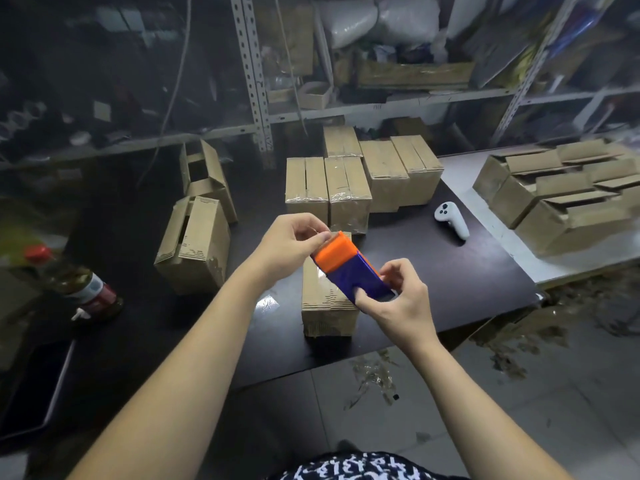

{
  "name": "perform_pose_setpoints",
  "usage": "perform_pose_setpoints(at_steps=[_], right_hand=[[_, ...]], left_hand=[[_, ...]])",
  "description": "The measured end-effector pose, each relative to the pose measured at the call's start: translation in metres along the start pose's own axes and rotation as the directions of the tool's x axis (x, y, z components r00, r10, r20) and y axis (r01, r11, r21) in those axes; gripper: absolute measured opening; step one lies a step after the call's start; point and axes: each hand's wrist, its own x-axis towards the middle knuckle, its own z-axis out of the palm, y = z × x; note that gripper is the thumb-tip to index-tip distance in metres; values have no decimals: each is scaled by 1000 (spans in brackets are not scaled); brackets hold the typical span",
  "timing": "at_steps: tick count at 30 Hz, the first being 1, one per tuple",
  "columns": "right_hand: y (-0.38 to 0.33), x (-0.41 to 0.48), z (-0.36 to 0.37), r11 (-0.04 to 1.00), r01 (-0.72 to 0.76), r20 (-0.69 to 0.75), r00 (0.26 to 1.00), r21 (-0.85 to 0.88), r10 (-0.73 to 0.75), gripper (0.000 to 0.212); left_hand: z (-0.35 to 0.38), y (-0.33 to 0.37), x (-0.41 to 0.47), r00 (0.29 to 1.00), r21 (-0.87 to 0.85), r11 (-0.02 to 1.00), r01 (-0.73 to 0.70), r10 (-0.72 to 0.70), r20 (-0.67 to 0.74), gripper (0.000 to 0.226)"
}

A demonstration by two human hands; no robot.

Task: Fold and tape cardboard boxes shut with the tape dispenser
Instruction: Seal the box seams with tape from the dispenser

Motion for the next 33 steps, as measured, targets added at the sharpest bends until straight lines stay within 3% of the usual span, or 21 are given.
perform_pose_setpoints(at_steps=[5,8,14,18,22,25,33], right_hand=[[2,3,-1,998,-60,223,973,-1,59,29],[0,2,2,999,-45,281,959,18,38,19],[-1,6,4,999,15,293,956,-45,-1,14],[8,8,2,994,64,277,960,-88,-37,15],[44,-2,-16,955,31,239,970,-295,42,41],[61,-5,-25,953,-16,206,975,-304,82,41],[59,0,-24,959,21,241,969,-283,50,28]], left_hand=[[-2,8,-5,1000,34,999,-6,5,22,10],[-2,12,-8,1000,69,998,-6,8,-27,8],[-3,14,-7,985,105,994,-35,53,-165,4],[2,13,-10,982,141,990,-28,54,-183,7],[-32,10,2,900,86,996,-15,51,-432,15],[-46,16,3,915,156,988,-20,81,-395,11],[-46,23,2,912,120,991,-65,107,-395,8]])
